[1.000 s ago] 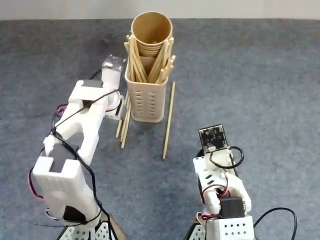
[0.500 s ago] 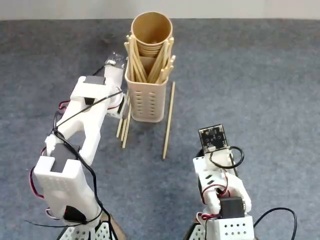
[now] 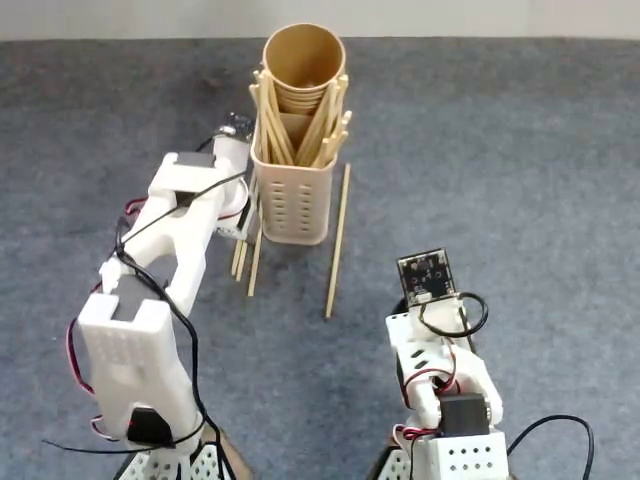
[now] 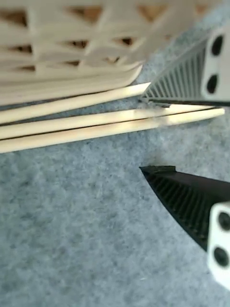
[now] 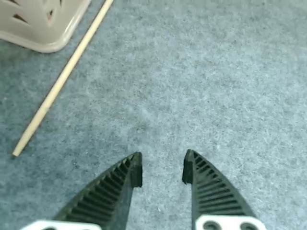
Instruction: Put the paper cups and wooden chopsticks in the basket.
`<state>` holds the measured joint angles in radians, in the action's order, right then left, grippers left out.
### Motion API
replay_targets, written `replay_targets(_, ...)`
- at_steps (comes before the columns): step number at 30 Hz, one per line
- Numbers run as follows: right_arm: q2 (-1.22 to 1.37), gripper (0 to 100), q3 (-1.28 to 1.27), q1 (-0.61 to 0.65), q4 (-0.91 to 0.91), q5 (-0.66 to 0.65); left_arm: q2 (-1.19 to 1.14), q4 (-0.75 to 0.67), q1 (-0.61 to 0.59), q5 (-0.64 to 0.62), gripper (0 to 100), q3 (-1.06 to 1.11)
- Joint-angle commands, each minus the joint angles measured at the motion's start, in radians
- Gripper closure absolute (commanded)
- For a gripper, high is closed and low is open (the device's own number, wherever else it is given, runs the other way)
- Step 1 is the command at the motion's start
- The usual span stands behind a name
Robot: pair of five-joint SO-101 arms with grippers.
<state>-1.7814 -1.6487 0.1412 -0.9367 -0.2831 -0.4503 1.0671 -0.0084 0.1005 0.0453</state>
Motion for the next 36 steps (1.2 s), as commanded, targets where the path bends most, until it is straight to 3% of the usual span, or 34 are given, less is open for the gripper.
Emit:
replay_targets(1,-0.010,85.0,-0.021,0.008,0.021,-0.020,-0.019,0.002,-0.067,0.000,81,-0.067)
replay_targets(7,-0.010,85.0,-0.021,0.008,0.021,-0.020,-0.024,0.002,-0.193,-0.002,85,-0.166)
replay_targets(12,-0.010,85.0,-0.021,0.008,0.021,-0.020,-0.025,0.003,-0.226,-0.002,85,-0.170)
replay_targets(26,-0.010,85.0,-0.021,0.008,0.021,-0.020,-0.035,-0.009,-0.114,0.046,83,-0.309)
replay_targets(31,-0.010,85.0,-0.021,0.008,0.021,-0.020,-0.180,0.014,-0.116,0.083,80,-0.470)
replay_targets(36,-0.010,85.0,-0.021,0.008,0.021,-0.020,-0.423,0.163,-0.113,0.146,80,-0.720)
